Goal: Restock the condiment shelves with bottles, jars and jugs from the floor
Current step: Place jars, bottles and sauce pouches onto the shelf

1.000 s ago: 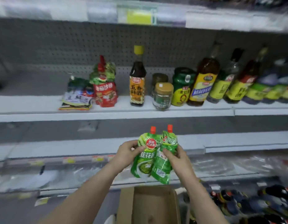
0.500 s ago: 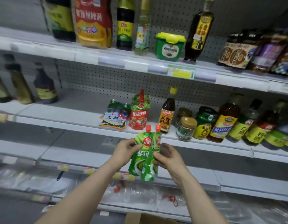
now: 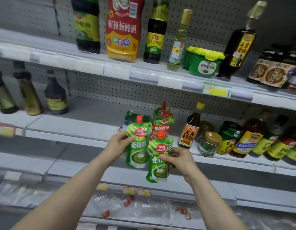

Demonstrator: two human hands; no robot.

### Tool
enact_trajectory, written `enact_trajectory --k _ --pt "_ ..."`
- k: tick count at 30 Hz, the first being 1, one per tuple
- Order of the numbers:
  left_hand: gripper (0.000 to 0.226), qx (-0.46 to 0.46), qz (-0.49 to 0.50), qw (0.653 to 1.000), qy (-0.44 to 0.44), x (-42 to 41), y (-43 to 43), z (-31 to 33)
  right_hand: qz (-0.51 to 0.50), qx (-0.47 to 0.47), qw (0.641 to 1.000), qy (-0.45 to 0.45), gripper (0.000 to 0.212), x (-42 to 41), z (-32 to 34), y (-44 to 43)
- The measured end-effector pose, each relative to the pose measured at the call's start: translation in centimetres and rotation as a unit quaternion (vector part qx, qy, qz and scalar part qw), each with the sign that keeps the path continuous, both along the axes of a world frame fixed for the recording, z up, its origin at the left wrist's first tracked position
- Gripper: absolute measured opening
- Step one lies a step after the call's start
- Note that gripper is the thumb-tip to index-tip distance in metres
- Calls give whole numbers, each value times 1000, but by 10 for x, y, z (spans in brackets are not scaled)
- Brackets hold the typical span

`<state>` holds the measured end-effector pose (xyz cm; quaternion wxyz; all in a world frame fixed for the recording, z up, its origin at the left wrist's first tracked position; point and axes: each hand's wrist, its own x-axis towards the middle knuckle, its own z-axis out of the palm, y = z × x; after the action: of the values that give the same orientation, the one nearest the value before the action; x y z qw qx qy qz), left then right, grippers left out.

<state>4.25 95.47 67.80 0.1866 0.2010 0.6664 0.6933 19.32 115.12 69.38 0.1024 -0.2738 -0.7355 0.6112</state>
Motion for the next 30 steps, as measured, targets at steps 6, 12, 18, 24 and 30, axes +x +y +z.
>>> enact_trajectory --k 6,12,18,24,30 --pt "14 85 101 991 -14 -93 -53 29 1 8 998 58 29 -59 13 -26" --pt "16 84 101 991 -32 -149 -76 18 -56 -34 992 109 21 -136 27 -52" --pt "17 82 55 994 -56 -172 -79 4 -118 -54 985 117 15 -204 34 -65" --pt "16 90 32 993 -69 -187 -81 6 -91 -15 990 108 17 -265 37 -80" --pt "17 57 -25 996 -56 -184 -72 -4 -42 52 995 70 26 -291 32 -85"
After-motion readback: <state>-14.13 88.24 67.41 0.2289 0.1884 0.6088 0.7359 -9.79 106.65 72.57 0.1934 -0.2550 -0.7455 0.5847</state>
